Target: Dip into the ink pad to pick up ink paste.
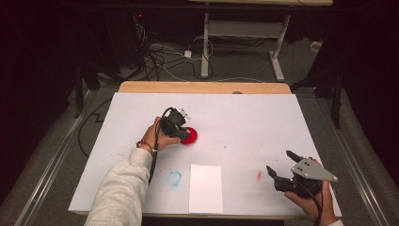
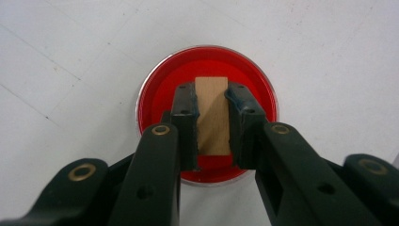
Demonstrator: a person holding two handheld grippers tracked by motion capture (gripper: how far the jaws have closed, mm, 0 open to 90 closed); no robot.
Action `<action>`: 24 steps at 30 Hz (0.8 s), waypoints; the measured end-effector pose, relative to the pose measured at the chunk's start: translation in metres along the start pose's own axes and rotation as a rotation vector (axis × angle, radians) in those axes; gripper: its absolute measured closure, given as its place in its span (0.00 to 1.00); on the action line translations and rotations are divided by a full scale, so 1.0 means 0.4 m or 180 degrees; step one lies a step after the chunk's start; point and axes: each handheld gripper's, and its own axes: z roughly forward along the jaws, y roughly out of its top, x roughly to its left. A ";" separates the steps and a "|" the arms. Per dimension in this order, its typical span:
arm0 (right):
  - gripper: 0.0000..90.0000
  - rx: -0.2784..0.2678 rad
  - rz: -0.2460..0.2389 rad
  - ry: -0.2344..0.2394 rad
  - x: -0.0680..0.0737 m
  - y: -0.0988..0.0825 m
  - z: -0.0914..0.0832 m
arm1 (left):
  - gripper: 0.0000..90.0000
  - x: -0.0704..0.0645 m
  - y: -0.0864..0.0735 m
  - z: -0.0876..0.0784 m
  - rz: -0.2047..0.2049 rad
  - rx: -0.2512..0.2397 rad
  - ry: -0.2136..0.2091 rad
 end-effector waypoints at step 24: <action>0.21 -0.0001 -0.0019 0.0024 -0.005 -0.003 0.000 | 0.81 -0.029 0.004 -0.050 0.0070 -0.0275 0.0118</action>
